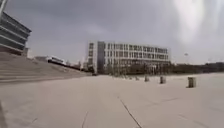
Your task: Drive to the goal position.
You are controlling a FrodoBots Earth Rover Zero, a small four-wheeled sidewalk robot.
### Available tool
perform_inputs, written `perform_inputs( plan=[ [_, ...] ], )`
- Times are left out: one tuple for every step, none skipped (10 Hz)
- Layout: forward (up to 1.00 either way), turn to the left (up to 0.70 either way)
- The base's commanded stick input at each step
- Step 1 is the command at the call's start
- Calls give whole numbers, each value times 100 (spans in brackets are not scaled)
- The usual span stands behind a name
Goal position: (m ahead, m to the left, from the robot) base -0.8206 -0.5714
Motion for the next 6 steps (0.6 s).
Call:
perform_inputs(
  plan=[
    [70, 0],
    [70, 0],
    [70, 0],
    [70, 0],
    [70, 0],
    [70, 0]
  ],
)
